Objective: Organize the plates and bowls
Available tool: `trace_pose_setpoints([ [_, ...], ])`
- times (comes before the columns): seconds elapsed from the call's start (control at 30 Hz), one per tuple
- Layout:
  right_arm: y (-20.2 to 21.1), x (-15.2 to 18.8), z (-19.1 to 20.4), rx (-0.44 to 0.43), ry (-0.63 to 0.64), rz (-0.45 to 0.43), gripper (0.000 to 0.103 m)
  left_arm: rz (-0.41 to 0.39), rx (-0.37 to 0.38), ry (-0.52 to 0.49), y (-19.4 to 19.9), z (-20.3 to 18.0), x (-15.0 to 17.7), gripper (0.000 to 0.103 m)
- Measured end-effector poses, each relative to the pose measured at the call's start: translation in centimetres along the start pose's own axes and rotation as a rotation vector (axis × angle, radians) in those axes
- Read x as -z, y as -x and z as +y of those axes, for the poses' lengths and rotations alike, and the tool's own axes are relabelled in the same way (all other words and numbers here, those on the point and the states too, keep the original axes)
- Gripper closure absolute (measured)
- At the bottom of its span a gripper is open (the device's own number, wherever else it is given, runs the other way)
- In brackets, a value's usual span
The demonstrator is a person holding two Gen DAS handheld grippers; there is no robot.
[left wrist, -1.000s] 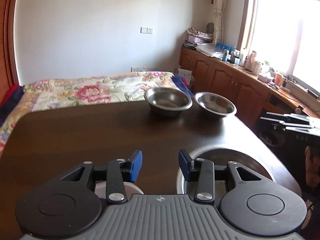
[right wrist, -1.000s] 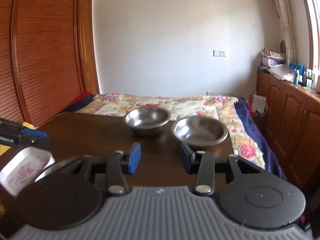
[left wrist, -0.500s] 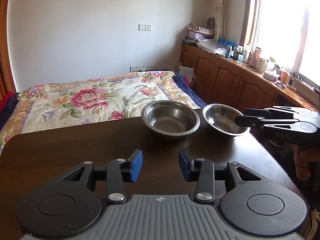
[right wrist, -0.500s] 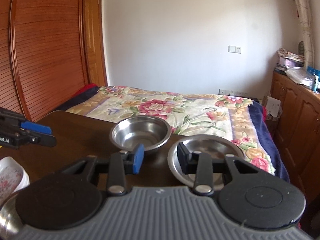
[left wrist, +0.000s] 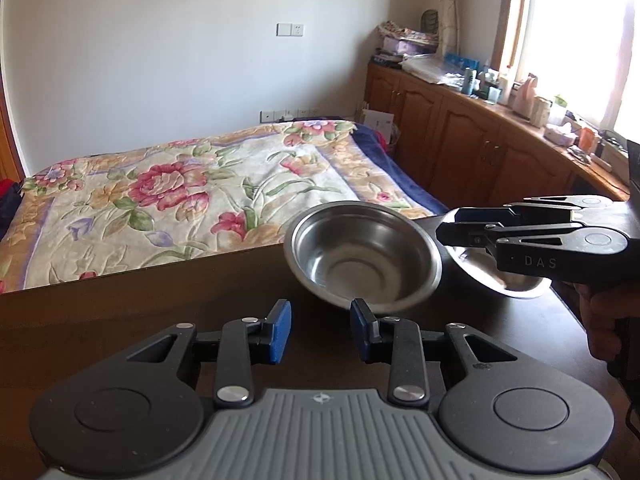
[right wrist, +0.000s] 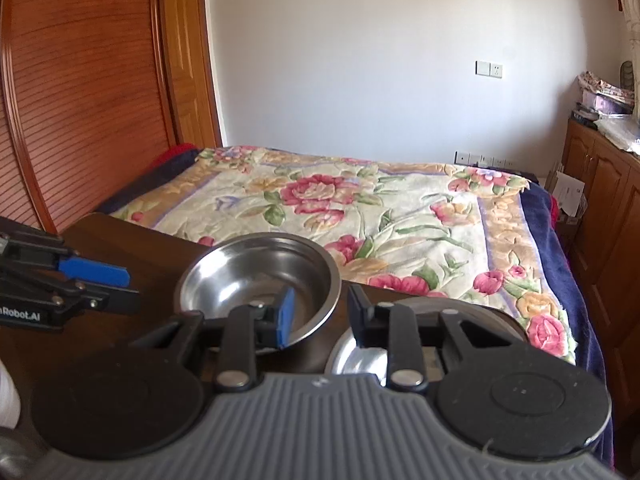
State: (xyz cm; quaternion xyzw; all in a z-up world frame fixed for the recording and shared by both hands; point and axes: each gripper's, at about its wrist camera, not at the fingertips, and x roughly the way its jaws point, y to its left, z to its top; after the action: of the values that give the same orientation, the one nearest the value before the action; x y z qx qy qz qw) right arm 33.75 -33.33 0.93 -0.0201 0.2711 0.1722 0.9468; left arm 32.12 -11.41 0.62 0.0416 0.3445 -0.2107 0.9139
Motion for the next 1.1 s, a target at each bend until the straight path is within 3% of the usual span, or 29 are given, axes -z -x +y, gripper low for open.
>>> trace_pose_setpoints([
  [0.43, -2.8, -0.8, 0.5, 0.010, 0.041, 0.058, 0.072, 0.022, 0.017, 0.049, -3.5, 0.9, -1.4, 0.069],
  [0.6, -3.3, -0.9, 0.8, 0.000, 0.049, 0.082, 0.072, 0.037, 0.016, 0.059, -4.3, 1.0, -1.5, 0.075],
  [0.7, -3.5, -0.9, 1.0, -0.001, 0.058, 0.093, 0.075, 0.044, 0.017, 0.060, -4.5, 1.1, -1.4, 0.075],
  [0.8, -3.8, -0.9, 1.3, -0.008, 0.063, 0.106, 0.086, 0.054, 0.015, 0.062, -4.7, 1.2, -1.2, 0.077],
  [1.1, -3.4, -0.8, 1.7, -0.036, 0.049, 0.117, 0.086, 0.063, 0.006, 0.066, -4.5, 1.8, -0.9, 0.080],
])
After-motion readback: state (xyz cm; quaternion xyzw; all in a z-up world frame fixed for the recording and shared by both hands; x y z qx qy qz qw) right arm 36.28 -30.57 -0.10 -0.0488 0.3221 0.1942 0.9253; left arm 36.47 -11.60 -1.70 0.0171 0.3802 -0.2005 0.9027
